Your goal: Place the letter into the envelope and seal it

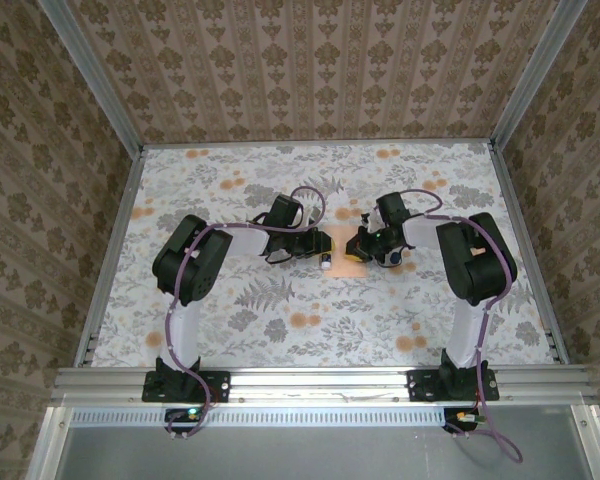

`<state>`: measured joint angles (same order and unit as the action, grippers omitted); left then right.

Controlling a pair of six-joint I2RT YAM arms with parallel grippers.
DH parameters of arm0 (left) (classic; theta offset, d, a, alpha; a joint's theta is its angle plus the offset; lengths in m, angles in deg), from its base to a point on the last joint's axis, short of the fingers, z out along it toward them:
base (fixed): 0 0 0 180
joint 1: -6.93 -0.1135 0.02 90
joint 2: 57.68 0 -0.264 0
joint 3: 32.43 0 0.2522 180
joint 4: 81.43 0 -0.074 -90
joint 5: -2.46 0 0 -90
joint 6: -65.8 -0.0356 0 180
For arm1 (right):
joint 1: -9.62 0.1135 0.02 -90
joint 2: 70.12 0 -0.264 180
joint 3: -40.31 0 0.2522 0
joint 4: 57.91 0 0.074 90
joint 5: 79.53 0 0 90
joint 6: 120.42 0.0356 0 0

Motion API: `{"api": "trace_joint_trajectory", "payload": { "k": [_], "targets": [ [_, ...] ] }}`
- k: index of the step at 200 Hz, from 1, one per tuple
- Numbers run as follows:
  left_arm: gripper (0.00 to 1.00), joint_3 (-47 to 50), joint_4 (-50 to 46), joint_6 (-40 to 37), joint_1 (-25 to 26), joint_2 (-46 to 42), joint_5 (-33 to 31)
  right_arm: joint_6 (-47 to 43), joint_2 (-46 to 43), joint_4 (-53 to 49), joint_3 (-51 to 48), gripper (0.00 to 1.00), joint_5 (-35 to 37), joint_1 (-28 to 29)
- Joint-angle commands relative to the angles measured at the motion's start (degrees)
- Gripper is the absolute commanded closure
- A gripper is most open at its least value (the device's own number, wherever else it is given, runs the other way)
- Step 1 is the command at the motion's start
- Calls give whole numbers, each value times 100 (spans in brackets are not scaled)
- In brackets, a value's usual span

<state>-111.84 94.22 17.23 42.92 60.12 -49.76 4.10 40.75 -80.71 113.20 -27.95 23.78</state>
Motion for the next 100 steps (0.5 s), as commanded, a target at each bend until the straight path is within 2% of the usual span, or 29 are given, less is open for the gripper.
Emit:
{"api": "trace_joint_trajectory", "payload": {
  "k": [1, 100],
  "targets": [
    [100, 4, -119, -6, 80, 95, 2, -134, 141, -116, -171, 100, 259, 32],
    [100, -128, -138, -91, 88, 68, 1, -148, -7, -159, -149, 100, 389, 33]
  ]
}}
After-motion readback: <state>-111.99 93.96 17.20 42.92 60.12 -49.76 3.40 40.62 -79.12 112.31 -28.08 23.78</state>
